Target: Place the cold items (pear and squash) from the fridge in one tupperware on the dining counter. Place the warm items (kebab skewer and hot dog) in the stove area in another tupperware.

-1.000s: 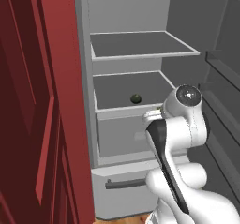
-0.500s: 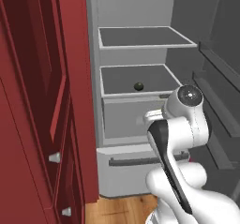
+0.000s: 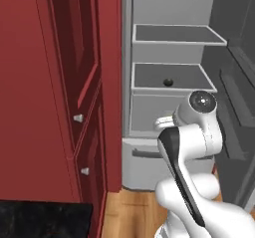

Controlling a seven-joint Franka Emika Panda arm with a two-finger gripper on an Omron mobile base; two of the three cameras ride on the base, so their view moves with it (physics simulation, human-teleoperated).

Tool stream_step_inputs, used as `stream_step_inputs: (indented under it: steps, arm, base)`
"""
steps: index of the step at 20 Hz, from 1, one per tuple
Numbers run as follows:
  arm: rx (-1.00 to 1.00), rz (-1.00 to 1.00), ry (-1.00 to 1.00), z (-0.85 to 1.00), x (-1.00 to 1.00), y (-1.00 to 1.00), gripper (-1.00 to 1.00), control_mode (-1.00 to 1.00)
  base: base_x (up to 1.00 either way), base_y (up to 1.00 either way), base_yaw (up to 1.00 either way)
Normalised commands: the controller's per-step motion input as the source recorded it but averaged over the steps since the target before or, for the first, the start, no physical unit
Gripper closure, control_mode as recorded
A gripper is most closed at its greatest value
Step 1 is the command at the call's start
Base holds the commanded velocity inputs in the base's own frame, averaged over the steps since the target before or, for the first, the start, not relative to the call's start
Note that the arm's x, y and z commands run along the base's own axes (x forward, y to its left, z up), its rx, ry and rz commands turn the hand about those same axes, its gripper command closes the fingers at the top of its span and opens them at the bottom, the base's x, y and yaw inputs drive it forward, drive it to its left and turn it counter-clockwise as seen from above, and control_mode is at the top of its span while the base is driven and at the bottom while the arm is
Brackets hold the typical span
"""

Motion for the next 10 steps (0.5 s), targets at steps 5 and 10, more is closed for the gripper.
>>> stream_step_inputs:
  steps: [5,10]
  arm:
    - [0.00,0.00,0.00,0.00,0.00,0.00,1.00,1.00]
    - [0.00,0.00,0.00,0.00,0.00,0.00,1.00,1.00]
  base:
    - [-0.96,-0.33,0.43]
    - [-1.00,-0.31,0.42]
